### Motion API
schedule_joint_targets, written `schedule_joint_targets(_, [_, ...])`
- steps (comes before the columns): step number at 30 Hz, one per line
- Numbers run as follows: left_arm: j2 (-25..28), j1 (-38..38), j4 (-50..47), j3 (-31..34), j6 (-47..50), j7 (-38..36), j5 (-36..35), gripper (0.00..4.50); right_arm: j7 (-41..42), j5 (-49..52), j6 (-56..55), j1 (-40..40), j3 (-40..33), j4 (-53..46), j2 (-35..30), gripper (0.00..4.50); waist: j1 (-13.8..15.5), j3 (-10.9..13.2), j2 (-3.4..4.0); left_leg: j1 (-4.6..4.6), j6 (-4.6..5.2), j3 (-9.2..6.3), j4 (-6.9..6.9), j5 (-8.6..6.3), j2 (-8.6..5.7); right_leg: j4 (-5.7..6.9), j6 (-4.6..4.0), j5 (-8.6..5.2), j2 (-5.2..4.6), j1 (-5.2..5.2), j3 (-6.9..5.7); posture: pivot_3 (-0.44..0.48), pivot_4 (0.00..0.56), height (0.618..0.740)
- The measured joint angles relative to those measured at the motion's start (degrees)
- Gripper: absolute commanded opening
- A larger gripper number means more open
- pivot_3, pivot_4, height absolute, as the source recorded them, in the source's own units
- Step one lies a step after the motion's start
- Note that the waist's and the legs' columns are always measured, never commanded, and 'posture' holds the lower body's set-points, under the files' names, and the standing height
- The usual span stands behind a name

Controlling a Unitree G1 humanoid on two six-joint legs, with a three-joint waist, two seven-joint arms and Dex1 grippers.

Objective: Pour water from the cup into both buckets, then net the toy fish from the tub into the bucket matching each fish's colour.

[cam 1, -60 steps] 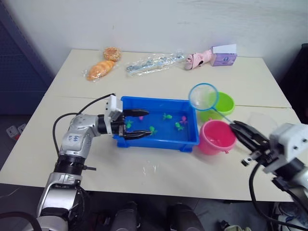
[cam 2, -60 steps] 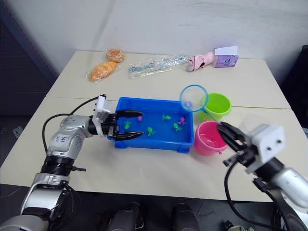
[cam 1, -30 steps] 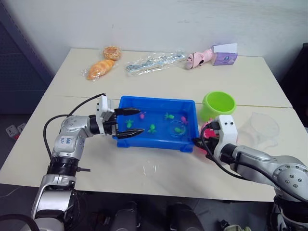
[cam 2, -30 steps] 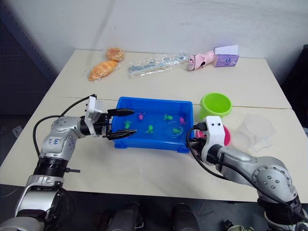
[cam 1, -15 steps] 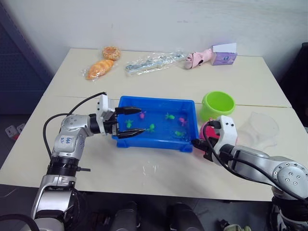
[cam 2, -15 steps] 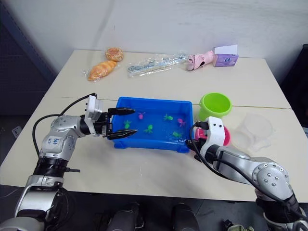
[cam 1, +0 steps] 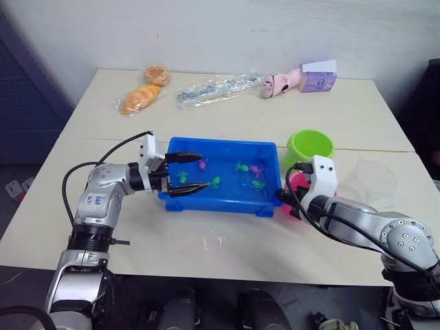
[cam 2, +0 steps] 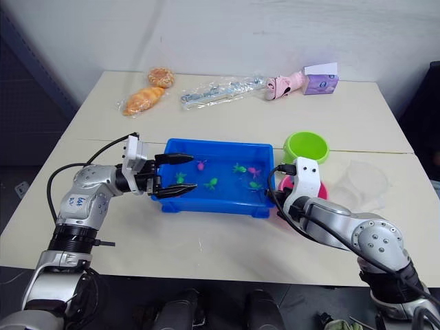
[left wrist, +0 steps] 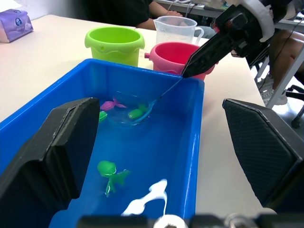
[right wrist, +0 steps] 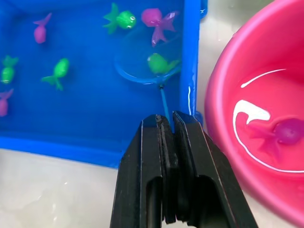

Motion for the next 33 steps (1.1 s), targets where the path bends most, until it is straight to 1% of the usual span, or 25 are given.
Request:
schedule_joint_targets(10, [-0.72,0.00,-1.23,-0.02,0.07,1.09,0.00,4.46,4.50,-10.78,4.47,-2.92,2.17,0.34,0.31,0.00,0.10,0.00,0.00,-0.07,0.01,-0.02,0.00,-0.01,0.00,-0.05,0.00,0.00,-0.01,-0.02,-0.02,0.000,0.150,0.740])
schedule_joint_targets(17, [-1.02,0.01,-1.32,-0.03,0.28,1.23,-0.01,4.46,11.27,-23.56,7.55,-6.17,5.11,0.36,0.72,0.00,0.12,0.00,0.00,-0.11,0.02,-0.02,-0.01,-0.01,-0.01,-0.07,0.00,0.00,-0.02,-0.07,-0.03,0.000,0.150,0.740])
schedule_joint_targets(18, [-1.04,0.01,-1.35,-0.02,0.39,1.26,-0.01,4.46,13.07,-26.67,7.65,-6.64,5.82,0.35,0.90,0.00,0.09,0.00,0.00,-0.13,0.02,-0.02,-0.02,-0.01,-0.01,-0.07,0.00,0.00,-0.02,-0.08,-0.04,0.000,0.150,0.740])
schedule_joint_targets(24, [-1.01,0.01,-1.49,-0.02,0.78,1.58,-0.01,4.46,20.03,-36.50,8.40,-6.67,6.28,0.41,3.93,0.00,-0.07,0.00,0.00,-0.14,0.01,-0.02,-0.03,-0.01,-0.01,-0.05,0.00,0.00,-0.01,-0.11,-0.04,0.000,0.150,0.740])
schedule_joint_targets(33, [-0.74,0.49,-2.34,-0.01,1.39,2.06,-0.01,4.46,29.75,-46.81,8.81,-6.17,6.12,2.09,9.49,0.00,-0.22,0.00,0.00,-0.12,-0.01,0.00,-0.07,0.01,0.00,-0.01,0.00,0.00,-0.01,-0.14,-0.02,0.000,0.150,0.740])
